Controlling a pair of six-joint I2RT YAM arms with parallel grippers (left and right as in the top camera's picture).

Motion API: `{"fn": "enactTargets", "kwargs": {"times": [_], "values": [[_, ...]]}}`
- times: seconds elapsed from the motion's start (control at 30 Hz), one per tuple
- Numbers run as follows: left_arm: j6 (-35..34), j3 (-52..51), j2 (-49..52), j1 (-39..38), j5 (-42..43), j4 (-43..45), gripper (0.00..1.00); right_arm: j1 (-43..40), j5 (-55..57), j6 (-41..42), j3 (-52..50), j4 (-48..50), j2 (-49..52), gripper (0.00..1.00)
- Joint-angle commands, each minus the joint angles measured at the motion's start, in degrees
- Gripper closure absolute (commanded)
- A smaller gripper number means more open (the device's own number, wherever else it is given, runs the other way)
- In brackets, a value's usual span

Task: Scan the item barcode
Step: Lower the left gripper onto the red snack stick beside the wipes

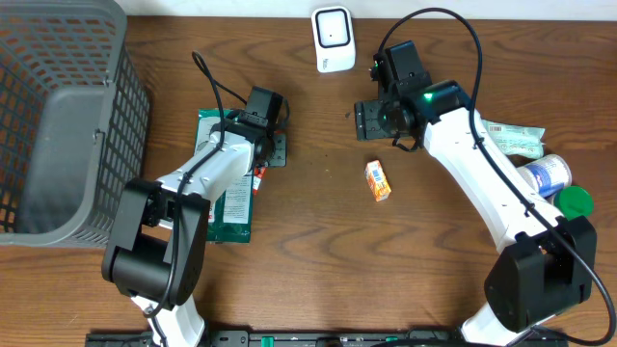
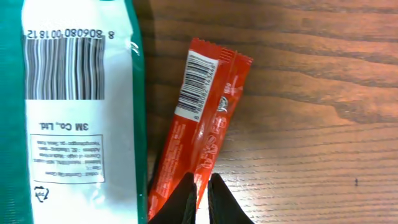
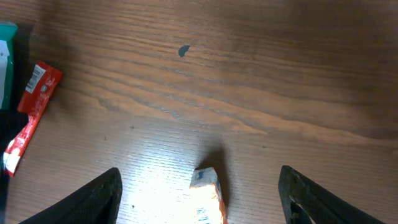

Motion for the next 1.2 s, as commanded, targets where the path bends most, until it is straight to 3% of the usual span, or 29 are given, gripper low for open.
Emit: {"fn": "enactTargets", "kwargs": {"times": [0.0,0.43,0.77,1.07,1.17], "values": [[1.4,0.9,-0.7,0.4,-2.0,-0.2,0.89,-0.3,0.6,-0.1,-0.2,0.0,0.5,0.24],[1.3,0.9,4.7,0.4,-2.8,-0.4,0.89,-0.3,0.6,-0.1,-0.2,-0.1,0.5,0.25],[0.0,0.9,4.8,0.2,18.6,-1.8,0.89,-0.3,0.6,-0.1,-0.2,0.0,0.5,0.25],[-0.8,1.7,4.6,0.2,19.3,1.0,0.88,-0.3,0.6,-0.1,-0.2,-0.1,0.5,0.25],[-0.7,4.0,2.8,0.2,18.5,-0.2,0.84,-0.3,0.6,-0.1,-0.2,-0.3,0.5,0.25]]}}
